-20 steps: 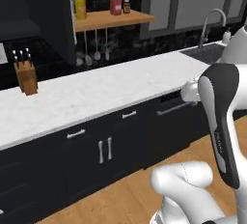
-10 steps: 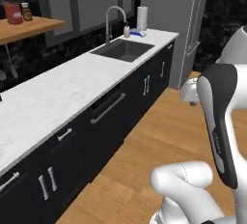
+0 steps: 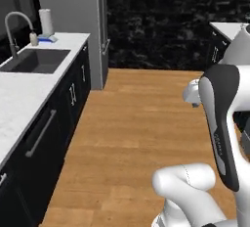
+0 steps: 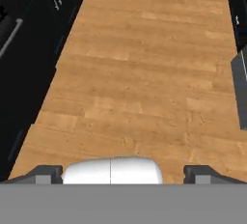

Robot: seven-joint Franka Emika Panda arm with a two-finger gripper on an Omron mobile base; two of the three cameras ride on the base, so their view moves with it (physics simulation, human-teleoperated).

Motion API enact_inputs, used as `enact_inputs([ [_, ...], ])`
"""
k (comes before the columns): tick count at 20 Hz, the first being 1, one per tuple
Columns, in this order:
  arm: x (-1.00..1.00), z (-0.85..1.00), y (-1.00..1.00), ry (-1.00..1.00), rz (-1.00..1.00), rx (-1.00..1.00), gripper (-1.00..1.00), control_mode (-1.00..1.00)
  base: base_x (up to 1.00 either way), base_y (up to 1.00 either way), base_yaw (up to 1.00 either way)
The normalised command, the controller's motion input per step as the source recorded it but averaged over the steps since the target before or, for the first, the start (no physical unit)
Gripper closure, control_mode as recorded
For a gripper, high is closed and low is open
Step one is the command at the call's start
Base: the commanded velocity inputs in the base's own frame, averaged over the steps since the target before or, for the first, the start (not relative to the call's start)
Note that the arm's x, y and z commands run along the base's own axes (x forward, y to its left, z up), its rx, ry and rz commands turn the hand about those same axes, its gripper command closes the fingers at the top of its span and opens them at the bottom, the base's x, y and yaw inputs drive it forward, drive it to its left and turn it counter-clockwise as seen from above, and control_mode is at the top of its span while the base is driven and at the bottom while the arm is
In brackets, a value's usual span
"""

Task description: Gather all objects into one cabinet and sort the glasses and bowls to opposite sides.

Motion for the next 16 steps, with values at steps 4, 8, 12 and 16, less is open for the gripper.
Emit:
enact_inputs([
  [4,0.0,0.0,0.0,0.0,0.0,0.0,-1.0,1.0,0.0,0.0,-0.72],
  [8,0.0,0.0,0.0,0.0,0.0,0.0,-1.0,1.0,0.0,0.0,-0.69],
  [12,0.0,0.0,0.0,0.0,0.0,0.0,-1.0,1.0,0.0,0.0,-0.61],
  [16,0.0,0.0,0.0,0.0,0.0,0.0,-1.0,1.0,0.01,0.02,-0.5],
])
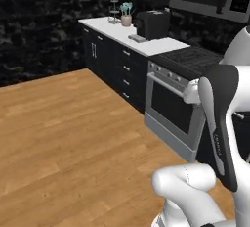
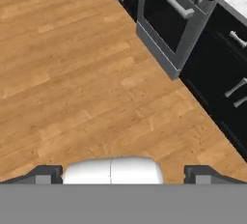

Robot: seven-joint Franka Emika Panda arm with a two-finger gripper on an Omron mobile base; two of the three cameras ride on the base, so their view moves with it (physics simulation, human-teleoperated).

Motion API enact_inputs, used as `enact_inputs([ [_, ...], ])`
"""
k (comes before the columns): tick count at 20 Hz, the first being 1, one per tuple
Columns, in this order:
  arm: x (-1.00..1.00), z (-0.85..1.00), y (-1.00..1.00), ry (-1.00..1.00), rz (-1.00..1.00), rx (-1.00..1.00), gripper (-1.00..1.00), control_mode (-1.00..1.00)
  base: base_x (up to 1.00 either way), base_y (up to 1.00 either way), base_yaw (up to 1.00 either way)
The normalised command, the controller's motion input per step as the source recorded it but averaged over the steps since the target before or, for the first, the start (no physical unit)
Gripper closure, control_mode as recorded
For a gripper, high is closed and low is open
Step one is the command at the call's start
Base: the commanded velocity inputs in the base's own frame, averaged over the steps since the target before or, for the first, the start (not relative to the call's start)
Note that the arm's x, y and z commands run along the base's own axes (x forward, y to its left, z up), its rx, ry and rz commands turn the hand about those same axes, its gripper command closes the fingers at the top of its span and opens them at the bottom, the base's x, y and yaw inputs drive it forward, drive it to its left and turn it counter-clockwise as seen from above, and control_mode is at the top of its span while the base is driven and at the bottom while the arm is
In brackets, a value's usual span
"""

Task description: Gather all objects into one cabinet and sort the glasses and bowls to opposite sides.

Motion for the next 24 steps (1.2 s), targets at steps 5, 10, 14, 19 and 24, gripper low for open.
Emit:
enact_inputs([
  [5,0.0,0.0,0.0,0.0,0.0,0.0,-1.0,1.0,0.0,0.0,-0.57],
  [10,0.0,0.0,0.0,0.0,0.0,0.0,-1.0,1.0,0.0,0.0,-0.59],
  [14,0.0,0.0,0.0,0.0,0.0,0.0,-1.0,1.0,0.0,0.0,-0.59],
  [19,0.0,0.0,0.0,0.0,0.0,0.0,-1.0,1.0,0.0,0.0,-0.59],
  [24,0.0,0.0,0.0,0.0,0.0,0.0,-1.0,1.0,0.0,0.0,-0.61],
])
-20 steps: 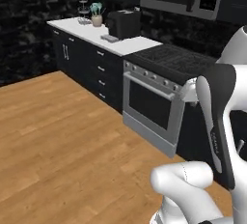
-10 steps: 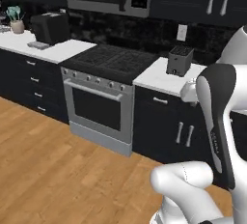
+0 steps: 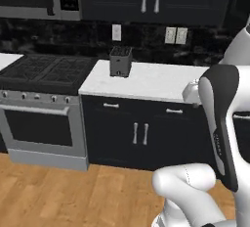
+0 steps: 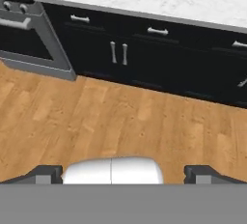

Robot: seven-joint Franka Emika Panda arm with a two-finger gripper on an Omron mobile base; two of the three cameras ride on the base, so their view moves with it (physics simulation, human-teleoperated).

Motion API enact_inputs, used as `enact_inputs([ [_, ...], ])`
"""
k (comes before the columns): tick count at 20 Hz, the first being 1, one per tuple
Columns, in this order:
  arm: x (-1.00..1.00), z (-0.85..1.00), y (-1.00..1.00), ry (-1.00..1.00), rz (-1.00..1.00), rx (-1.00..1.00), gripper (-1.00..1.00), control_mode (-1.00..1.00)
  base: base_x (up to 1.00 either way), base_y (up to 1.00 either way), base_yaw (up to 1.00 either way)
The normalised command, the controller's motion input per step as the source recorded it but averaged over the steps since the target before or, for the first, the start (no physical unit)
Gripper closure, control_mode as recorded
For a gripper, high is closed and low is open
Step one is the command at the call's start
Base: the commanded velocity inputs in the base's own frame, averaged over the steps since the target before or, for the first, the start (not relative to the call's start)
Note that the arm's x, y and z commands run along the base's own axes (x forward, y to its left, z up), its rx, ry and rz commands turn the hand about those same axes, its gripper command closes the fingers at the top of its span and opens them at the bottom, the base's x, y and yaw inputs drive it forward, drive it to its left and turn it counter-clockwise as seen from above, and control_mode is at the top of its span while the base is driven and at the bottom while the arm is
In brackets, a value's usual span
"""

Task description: Gather all objects into one cabinet and sort the glasses and bowls to opposite sides.

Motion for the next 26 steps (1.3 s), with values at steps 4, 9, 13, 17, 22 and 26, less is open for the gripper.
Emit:
enact_inputs([
  [4,0.0,0.0,0.0,0.0,0.0,0.0,-1.0,1.0,0.0,0.0,-0.61],
  [9,0.0,0.0,0.0,0.0,0.0,0.0,-1.0,1.0,0.0,0.0,-0.61],
  [13,0.0,0.0,0.0,0.0,0.0,0.0,-1.0,1.0,0.0,0.0,-0.58],
  [17,0.0,0.0,0.0,0.0,0.0,0.0,-1.0,1.0,0.02,-0.4,-0.27],
  [22,0.0,0.0,0.0,0.0,0.0,0.0,-1.0,1.0,0.11,-0.94,0.03],
  [26,0.0,0.0,0.0,0.0,0.0,0.0,-1.0,1.0,0.28,-0.9,0.12],
])
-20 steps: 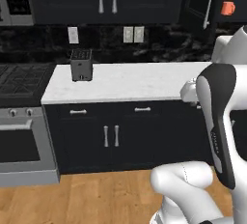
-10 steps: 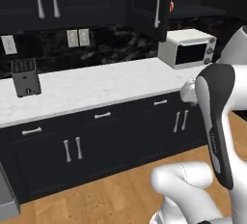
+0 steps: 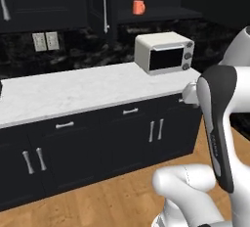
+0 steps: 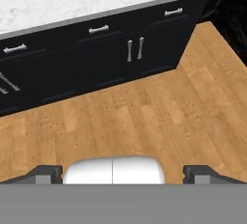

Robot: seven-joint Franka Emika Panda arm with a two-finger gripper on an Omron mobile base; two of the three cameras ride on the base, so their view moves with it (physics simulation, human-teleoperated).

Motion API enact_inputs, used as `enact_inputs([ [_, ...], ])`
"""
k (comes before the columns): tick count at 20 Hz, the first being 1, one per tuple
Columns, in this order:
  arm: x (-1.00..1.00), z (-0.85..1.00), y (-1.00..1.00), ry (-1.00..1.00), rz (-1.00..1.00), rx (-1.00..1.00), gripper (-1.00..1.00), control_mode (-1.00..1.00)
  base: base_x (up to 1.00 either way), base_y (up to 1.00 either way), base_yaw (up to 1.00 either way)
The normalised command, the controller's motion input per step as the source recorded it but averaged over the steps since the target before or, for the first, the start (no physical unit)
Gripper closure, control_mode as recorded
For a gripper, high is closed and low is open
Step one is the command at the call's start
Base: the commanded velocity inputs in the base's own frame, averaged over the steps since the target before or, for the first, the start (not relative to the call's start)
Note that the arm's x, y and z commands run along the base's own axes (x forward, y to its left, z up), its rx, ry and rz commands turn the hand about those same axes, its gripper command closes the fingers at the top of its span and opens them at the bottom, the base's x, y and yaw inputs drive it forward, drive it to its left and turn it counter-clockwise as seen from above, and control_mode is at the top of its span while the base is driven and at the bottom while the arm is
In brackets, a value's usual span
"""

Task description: Gather all objects into one cabinet and sort the glasses and bowls to opposite sides.

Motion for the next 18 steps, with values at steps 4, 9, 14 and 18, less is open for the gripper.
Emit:
enact_inputs([
  [4,0.0,0.0,0.0,0.0,0.0,0.0,-1.0,1.0,0.4,-0.6,0.06],
  [9,0.0,0.0,0.0,0.0,0.0,0.0,-1.0,1.0,0.44,-0.45,0.09],
  [14,0.0,0.0,0.0,0.0,0.0,0.0,-1.0,1.0,0.58,-0.3,0.2],
  [18,0.0,0.0,0.0,0.0,0.0,0.0,-1.0,1.0,0.61,-0.38,0.29],
])
